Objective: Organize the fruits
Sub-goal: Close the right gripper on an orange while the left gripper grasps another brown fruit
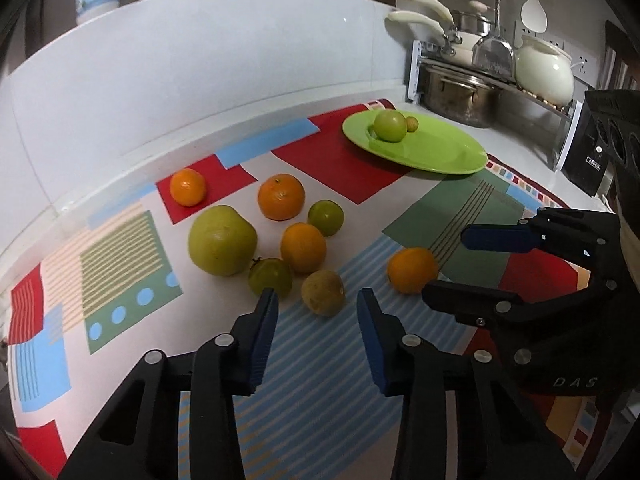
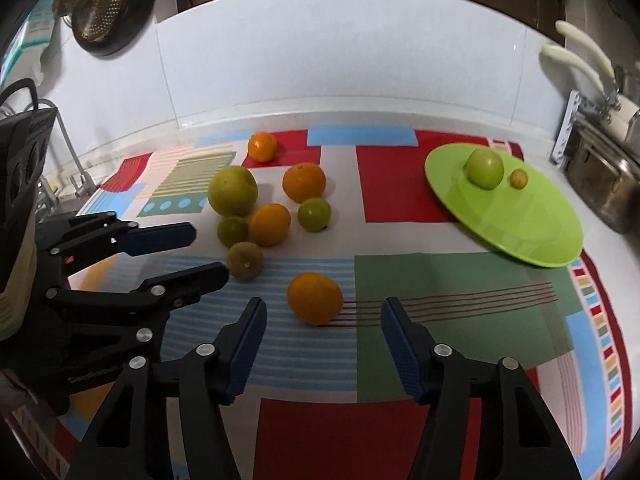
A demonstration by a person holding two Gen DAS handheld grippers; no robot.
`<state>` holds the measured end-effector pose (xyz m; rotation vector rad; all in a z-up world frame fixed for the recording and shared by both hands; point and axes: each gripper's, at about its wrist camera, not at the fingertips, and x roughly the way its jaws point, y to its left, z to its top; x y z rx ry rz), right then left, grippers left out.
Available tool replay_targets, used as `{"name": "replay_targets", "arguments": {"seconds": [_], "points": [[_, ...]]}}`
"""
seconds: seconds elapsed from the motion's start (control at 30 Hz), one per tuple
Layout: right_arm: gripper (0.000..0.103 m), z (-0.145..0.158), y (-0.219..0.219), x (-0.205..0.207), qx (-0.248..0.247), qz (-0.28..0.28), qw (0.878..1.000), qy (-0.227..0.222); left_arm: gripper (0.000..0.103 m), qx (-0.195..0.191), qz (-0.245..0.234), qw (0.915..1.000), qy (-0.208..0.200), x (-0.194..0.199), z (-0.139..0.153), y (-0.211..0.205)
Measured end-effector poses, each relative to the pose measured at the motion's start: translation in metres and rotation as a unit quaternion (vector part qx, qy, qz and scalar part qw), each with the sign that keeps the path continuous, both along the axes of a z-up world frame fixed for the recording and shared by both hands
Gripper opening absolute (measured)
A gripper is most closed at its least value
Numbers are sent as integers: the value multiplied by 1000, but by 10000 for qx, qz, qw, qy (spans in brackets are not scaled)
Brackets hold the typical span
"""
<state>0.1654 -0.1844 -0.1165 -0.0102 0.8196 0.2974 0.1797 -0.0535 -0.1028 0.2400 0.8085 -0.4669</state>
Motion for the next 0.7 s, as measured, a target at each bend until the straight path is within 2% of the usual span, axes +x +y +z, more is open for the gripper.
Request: {"name": "replay_targets", "arguments": {"seconds": [0.37, 0.5, 0.57, 0.63, 0.7], "points": [[49, -16, -1, 18, 222, 114, 9994, 240, 32, 190, -51, 9992, 352, 19, -18, -14], [47, -22, -3, 24, 362, 148, 9986, 346, 28, 136, 4, 9987, 484, 25, -21, -15], [44, -24, -4, 26, 448, 147, 9981, 401, 28, 100, 11, 9986, 513, 26, -21, -15], [34, -24, -3, 27, 446, 162, 9981, 394, 28, 81, 43, 9986, 525, 26, -21, -15], [34, -25, -3, 28, 470, 181, 9979, 412, 28, 56, 89, 9985, 534, 24, -20, -13]]}}
